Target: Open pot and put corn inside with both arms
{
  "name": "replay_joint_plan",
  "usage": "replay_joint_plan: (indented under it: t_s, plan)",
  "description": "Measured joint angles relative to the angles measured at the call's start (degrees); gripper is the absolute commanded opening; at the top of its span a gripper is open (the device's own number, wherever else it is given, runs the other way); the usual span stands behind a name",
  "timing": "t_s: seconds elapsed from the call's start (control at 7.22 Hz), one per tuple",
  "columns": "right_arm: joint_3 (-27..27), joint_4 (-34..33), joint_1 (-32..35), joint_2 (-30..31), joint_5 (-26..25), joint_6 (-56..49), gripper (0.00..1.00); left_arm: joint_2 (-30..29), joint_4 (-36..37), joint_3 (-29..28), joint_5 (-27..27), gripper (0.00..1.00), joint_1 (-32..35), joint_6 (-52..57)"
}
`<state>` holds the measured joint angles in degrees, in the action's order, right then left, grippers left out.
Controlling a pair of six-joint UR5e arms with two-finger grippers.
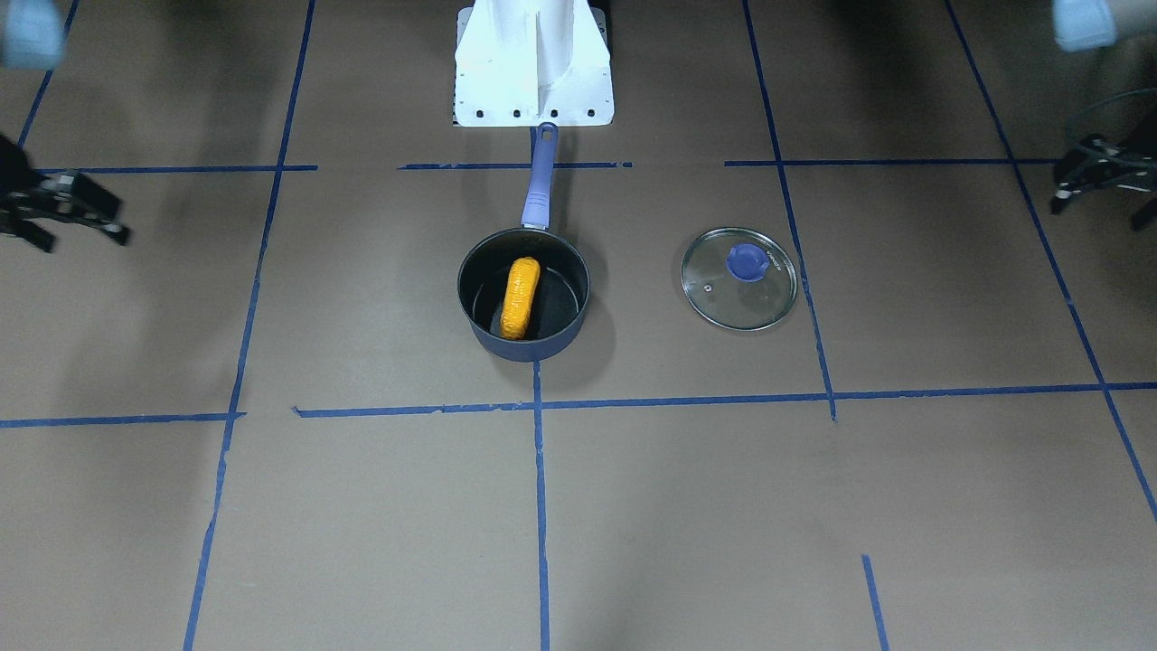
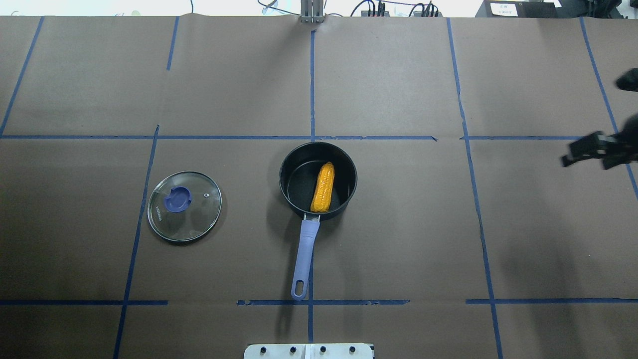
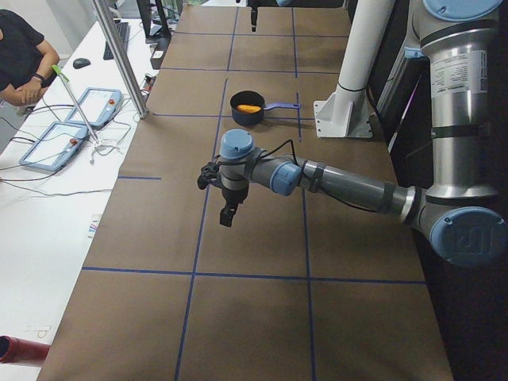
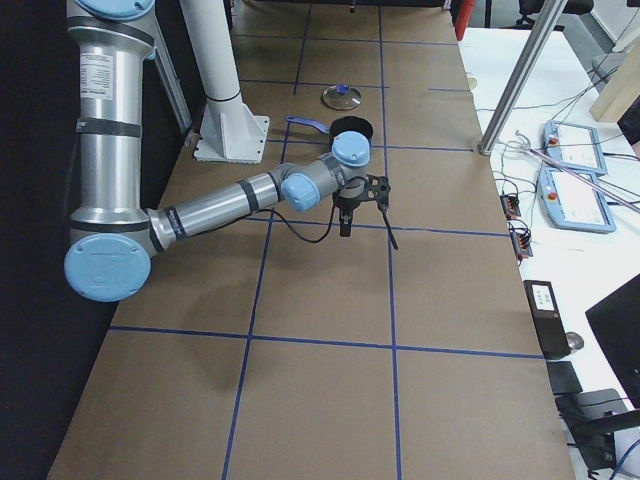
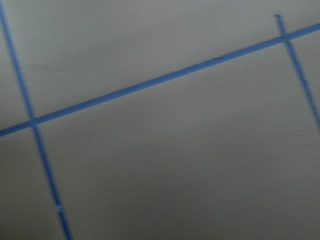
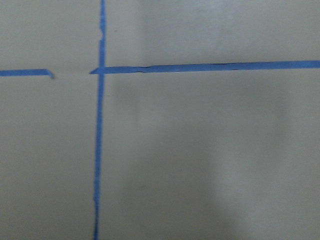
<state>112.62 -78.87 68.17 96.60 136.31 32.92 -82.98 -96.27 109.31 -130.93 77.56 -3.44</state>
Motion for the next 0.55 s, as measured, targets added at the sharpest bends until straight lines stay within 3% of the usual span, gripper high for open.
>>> replay_joint_plan:
  t_s: [0.28, 0.55]
  plan:
    - [-3.0, -3.7, 9.4, 5.4, 1.1, -20.1, 1.00, -1.6, 7.3, -1.6, -2.6, 1.00, 6.8, 8.7]
    - [-6.5, -8.7, 16.1, 6.9, 0.9, -35.6, 1.00, -2.3, 10.6, -3.1, -5.4, 1.00, 9.6, 11.1]
